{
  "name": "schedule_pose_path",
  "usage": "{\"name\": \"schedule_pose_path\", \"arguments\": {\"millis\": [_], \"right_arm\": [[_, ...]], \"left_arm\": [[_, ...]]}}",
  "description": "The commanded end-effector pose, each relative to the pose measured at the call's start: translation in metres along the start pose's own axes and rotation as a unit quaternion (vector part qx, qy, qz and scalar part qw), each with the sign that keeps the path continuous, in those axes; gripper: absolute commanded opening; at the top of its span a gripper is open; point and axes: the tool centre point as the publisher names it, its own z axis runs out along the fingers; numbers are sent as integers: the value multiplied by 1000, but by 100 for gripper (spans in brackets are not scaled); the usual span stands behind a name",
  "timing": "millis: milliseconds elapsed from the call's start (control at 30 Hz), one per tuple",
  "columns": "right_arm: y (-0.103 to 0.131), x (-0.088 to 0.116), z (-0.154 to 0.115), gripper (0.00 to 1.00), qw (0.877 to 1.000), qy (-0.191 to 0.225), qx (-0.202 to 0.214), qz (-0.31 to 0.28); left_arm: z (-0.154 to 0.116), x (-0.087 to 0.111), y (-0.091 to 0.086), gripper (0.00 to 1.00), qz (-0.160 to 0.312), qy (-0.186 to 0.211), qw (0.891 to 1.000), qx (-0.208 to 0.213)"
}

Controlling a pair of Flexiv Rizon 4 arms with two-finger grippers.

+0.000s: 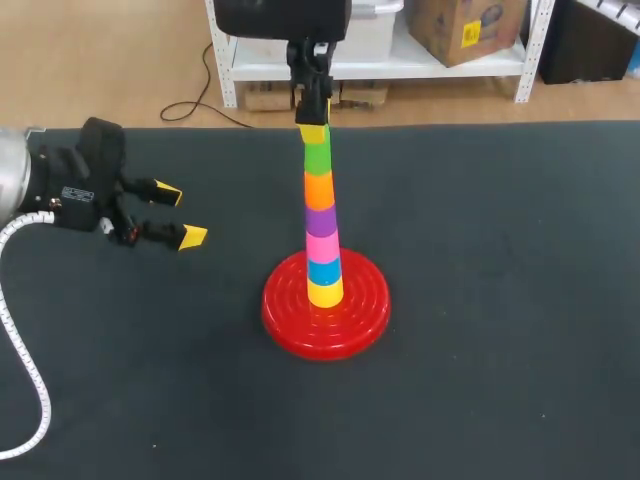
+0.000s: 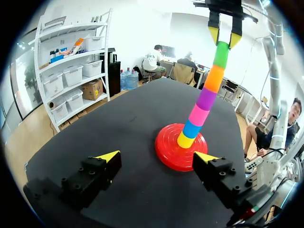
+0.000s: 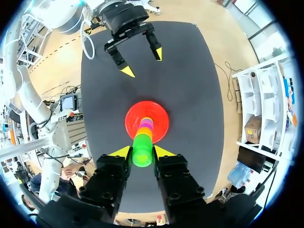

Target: Pick up and stack the cylinders on the red base in this order: pink,purple,orange,green

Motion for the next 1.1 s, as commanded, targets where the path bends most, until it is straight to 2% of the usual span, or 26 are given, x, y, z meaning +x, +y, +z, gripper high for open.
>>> {"name": "schedule_pose_path", "arguments": {"millis": [33,500,767,800,867,900,967,1000,1100], "right_arm": [[2,1,3,0,1000,-2,1,-1],[6,2,20,0,1000,10,-6,1],[9,0,14,0,1000,-7,0,-4],[9,-1,11,2,1000,-10,5,-7],[10,-2,4,89,1000,-28,11,-9],[11,-3,0,100,999,-35,14,-9],[13,-5,-10,100,998,-56,28,-11],[14,-5,-15,100,998,-52,41,-11],[14,-5,-15,100,998,-52,41,-11]], "left_arm": [[0,2,0,100,1,-5,1000,0],[0,2,0,100,1,-5,1000,0],[0,2,0,100,1,-5,1000,0],[0,2,0,100,1,-5,1000,0],[0,2,0,100,1,-5,1000,0],[0,2,0,100,1,-5,1000,0],[0,2,0,100,1,-5,1000,0],[0,2,0,100,1,-5,1000,0],[0,2,0,100,1,-5,1000,0]]}}
